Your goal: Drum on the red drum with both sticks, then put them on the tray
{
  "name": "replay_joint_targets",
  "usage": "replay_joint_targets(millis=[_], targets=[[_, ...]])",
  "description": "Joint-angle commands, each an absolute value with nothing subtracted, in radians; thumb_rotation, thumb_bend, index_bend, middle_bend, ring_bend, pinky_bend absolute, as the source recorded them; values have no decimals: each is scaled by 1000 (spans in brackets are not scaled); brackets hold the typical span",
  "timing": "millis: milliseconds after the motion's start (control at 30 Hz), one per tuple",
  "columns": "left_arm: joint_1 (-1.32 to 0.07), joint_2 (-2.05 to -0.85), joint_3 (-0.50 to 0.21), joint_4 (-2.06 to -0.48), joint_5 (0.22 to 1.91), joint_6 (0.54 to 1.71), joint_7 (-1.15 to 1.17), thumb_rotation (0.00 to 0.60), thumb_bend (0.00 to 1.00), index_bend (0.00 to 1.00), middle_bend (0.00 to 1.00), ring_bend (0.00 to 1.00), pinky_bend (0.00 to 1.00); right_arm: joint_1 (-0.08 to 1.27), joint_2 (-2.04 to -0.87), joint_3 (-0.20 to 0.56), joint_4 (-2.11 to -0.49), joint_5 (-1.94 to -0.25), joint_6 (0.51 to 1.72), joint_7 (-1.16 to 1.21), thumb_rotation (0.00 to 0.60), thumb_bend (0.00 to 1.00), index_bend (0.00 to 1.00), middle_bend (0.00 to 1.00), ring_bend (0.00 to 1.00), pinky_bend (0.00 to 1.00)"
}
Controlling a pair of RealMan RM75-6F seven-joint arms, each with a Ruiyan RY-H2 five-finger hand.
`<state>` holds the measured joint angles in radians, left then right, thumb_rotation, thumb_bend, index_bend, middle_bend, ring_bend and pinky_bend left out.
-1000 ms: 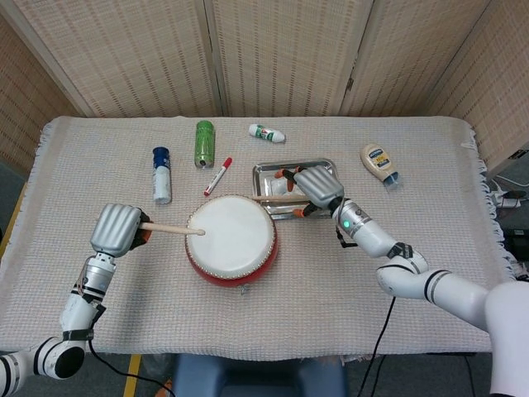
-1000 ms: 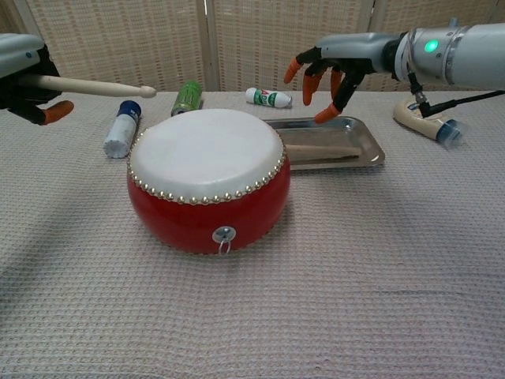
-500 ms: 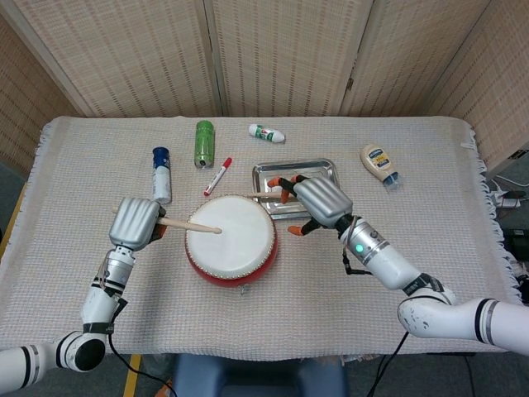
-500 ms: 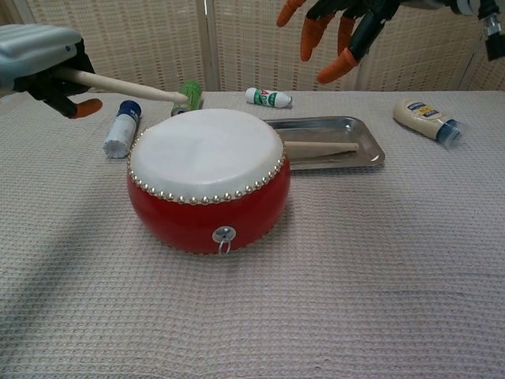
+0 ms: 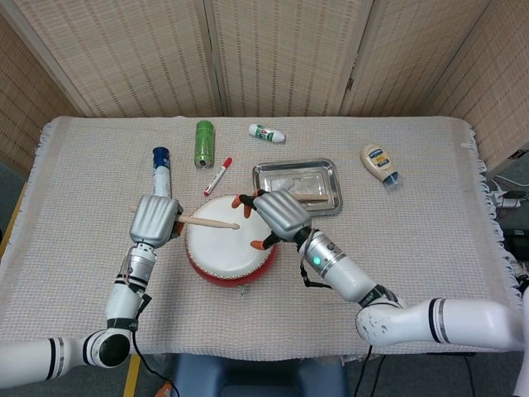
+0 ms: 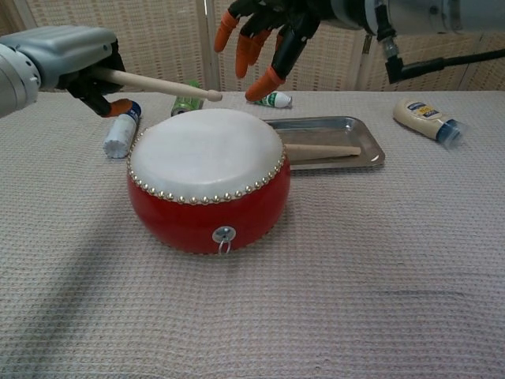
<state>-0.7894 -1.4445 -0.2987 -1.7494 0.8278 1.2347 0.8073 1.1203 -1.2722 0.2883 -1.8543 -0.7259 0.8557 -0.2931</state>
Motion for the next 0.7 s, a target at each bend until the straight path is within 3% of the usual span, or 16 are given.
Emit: replay_joint_targets(millis=[33, 500, 700], targets=[[-804, -1460, -301, -1752, 811, 1249, 826, 600, 432, 928, 1000, 1000, 1000, 1162, -1327, 293, -1831, -670, 898, -341, 600, 95, 313, 380, 258, 453], [-840, -1496, -291, -1752, 774, 1286, 868, 600, 432, 928, 1000, 1000, 1000, 1254, -1451, 305, -1726, -519, 943, -447, 600, 95, 374, 380, 271, 452], [-857, -1508, -293, -1749, 772, 1298, 886, 600, 433, 928, 1000, 1000, 1000, 1289, -1506, 309, -1673, -479, 949, -482, 600, 107, 458, 400, 310, 452]])
